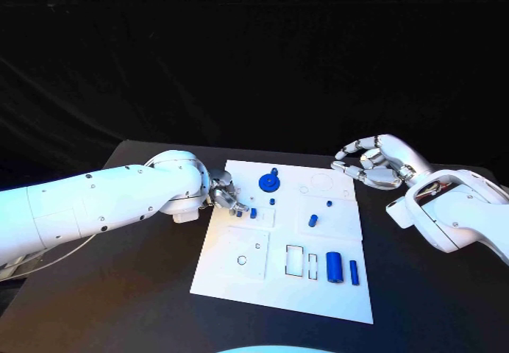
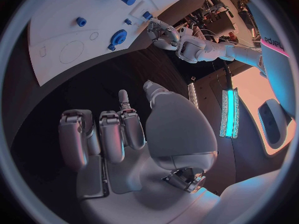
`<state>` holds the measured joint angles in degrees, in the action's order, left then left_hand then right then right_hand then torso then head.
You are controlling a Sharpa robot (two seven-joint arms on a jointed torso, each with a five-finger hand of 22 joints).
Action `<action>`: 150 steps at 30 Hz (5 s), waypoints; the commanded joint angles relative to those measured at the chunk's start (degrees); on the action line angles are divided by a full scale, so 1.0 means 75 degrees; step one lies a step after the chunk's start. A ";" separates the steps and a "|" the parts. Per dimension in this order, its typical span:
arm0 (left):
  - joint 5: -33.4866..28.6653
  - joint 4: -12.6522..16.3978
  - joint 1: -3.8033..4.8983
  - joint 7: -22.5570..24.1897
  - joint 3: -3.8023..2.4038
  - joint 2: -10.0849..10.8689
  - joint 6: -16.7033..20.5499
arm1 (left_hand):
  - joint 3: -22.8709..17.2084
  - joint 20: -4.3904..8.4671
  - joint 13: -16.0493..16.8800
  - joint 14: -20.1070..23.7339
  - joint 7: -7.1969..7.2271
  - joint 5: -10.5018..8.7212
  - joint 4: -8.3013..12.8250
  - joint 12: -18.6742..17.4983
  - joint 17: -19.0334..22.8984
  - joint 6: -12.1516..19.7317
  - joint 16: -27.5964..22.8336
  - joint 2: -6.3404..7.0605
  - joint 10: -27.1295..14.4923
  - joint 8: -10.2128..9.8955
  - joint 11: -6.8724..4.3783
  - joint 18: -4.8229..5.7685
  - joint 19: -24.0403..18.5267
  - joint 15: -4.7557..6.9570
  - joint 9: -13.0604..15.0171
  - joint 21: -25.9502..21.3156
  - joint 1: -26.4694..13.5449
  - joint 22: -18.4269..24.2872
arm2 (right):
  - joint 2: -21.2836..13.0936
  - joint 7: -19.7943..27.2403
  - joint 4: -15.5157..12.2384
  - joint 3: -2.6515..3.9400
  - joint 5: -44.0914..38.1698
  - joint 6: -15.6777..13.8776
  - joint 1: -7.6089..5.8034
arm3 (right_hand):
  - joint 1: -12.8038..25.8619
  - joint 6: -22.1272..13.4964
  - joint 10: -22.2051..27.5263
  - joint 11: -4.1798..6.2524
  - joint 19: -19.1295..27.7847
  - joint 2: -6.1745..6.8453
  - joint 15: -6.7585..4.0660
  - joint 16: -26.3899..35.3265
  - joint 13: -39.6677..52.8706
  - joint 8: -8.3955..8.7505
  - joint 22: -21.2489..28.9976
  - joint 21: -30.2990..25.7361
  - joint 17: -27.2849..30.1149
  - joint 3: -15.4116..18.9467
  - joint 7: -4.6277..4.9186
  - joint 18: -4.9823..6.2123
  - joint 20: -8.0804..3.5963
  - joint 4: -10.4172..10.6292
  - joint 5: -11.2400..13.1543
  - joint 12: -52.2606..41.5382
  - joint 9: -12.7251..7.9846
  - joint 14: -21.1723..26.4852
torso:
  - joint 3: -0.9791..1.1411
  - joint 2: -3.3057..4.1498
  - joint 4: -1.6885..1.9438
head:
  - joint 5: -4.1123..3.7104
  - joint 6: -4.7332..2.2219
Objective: Assemble the parts on the task board
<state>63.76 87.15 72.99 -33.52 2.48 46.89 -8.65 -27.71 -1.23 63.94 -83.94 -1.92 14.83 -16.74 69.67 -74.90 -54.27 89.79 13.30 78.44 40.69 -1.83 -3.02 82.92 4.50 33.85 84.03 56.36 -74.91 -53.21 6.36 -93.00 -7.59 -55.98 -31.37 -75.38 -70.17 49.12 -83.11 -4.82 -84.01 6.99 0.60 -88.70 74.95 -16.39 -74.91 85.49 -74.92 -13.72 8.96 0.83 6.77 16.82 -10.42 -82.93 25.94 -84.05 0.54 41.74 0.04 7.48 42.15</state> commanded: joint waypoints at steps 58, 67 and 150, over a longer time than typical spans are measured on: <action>0.3451 -0.1256 -0.0036 0.4100 0.0216 -0.1439 0.1412 | 0.0038 -0.0648 -0.6157 0.0520 -0.0783 -0.0546 0.0685 -0.5618 0.1190 0.1425 -0.1571 0.0365 -0.3824 -0.1827 0.0913 -0.0561 -0.1598 -0.0691 -0.1803 -0.2054 0.3361 0.2539 | 0.0068 0.0056 0.0064 -0.0004 0.0079 0.0046 0.0015 | -0.0115 -0.0144 0.0596 0.0080 -0.0034 -0.0104 -0.0059 0.0248 0.0294 -0.0124 -0.1310 -0.0488 -0.0988 0.0290 -0.0004 0.0190 -0.0056 -0.0027 -0.0672 0.0742 0.0028 -0.0528 | 0.0002 0.0008 -0.0001 | -0.0245 -0.0138; 0.3476 -0.1416 -0.0137 0.4078 0.0229 -0.1551 0.1444 | -0.0068 -0.0624 -0.6266 0.0468 -0.0766 -0.0533 0.0691 -0.5660 0.1166 0.1318 -0.1497 0.0301 -0.3721 -0.1864 0.0900 -0.0528 -0.1503 -0.0685 -0.1850 -0.1932 0.3494 0.2382 | 0.0077 0.0063 0.0061 -0.0004 0.0079 0.0040 0.0020 | -0.0116 -0.0146 0.0604 0.0080 -0.0018 -0.0109 -0.0060 0.0258 0.0282 -0.0125 -0.1295 -0.0513 -0.0966 0.0294 -0.0004 0.0196 -0.0057 -0.0026 -0.0678 0.0756 0.0028 -0.0521 | 0.0006 0.0005 0.0002 | -0.0247 -0.0148; 0.2919 -0.0834 -0.0313 0.4204 -0.0088 -0.1024 0.2586 | -0.1544 -0.0578 -0.6895 0.0185 -0.0833 -0.0565 0.1591 -0.6270 0.1084 -0.0025 -0.1059 0.0058 -0.2125 -0.2274 0.0809 -0.0325 -0.0992 -0.0620 -0.2069 -0.0996 0.3391 0.1155 | 0.0045 0.0125 0.0032 -0.0003 0.0078 -0.0018 0.0028 | -0.0099 -0.0130 0.0543 0.0086 -0.0025 -0.0140 -0.0065 0.0260 0.0327 -0.0144 -0.1297 -0.0514 -0.0977 0.0319 -0.0011 0.0195 -0.0061 -0.0019 -0.0690 0.0712 0.0032 -0.0525 | 0.0016 -0.0003 0.0010 | -0.0262 -0.0145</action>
<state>87.31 80.27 70.59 -2.50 1.95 38.87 9.62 -39.29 -5.73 12.30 -82.31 -8.28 10.33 -5.05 22.96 -66.70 -54.08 81.65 13.82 62.08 23.70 4.10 -5.71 75.16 -0.42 18.36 76.45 82.38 -66.29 -52.85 6.70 -92.68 -7.62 -55.23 -31.44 -75.21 -70.46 48.49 -78.92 -4.32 -84.01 6.06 0.61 -87.03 74.94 -17.28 -74.91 81.76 -74.95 -11.69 9.03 1.70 6.78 16.66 -15.30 -77.38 26.09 -84.04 0.63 41.75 0.06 5.50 41.06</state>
